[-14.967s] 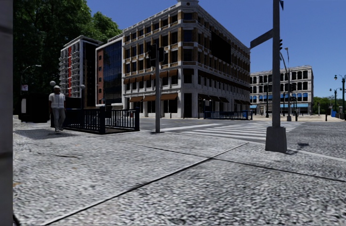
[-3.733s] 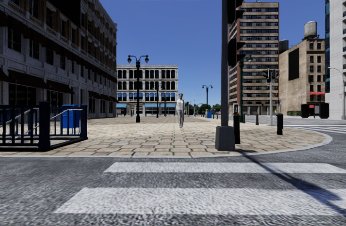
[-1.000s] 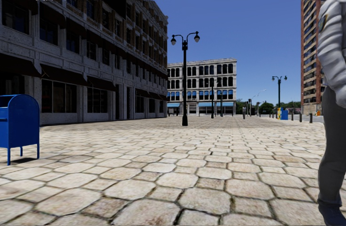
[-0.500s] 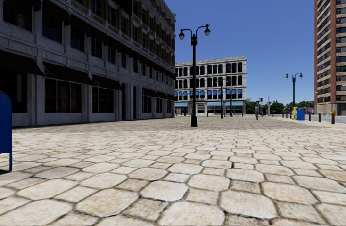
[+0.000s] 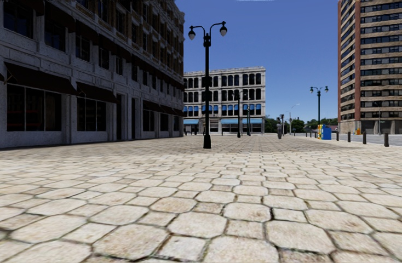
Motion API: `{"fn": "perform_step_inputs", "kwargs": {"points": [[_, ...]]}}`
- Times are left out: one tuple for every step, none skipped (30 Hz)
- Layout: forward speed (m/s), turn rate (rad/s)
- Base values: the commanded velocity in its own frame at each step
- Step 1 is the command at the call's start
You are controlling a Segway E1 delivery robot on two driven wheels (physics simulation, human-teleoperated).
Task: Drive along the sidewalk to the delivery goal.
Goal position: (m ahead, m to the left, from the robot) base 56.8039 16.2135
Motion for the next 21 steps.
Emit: {"fn": "perform_step_inputs", "kwargs": {"points": [[1.57,-0.44],[1.57,-0.44],[1.57,-0.44],[1.57,-0.44],[1.57,-0.44],[1.57,-0.44],[1.57,-0.44],[1.57,-0.44],[1.57,-0.44],[1.57,-0.44],[1.57,-0.44],[1.57,-0.44],[1.57,-0.44],[1.57,-0.44],[1.57,-0.44],[1.57,-0.44],[1.57,-0.44],[1.57,-0.44],[1.57,-0.41],[1.57,-0.19],[1.63,0.0]]}}
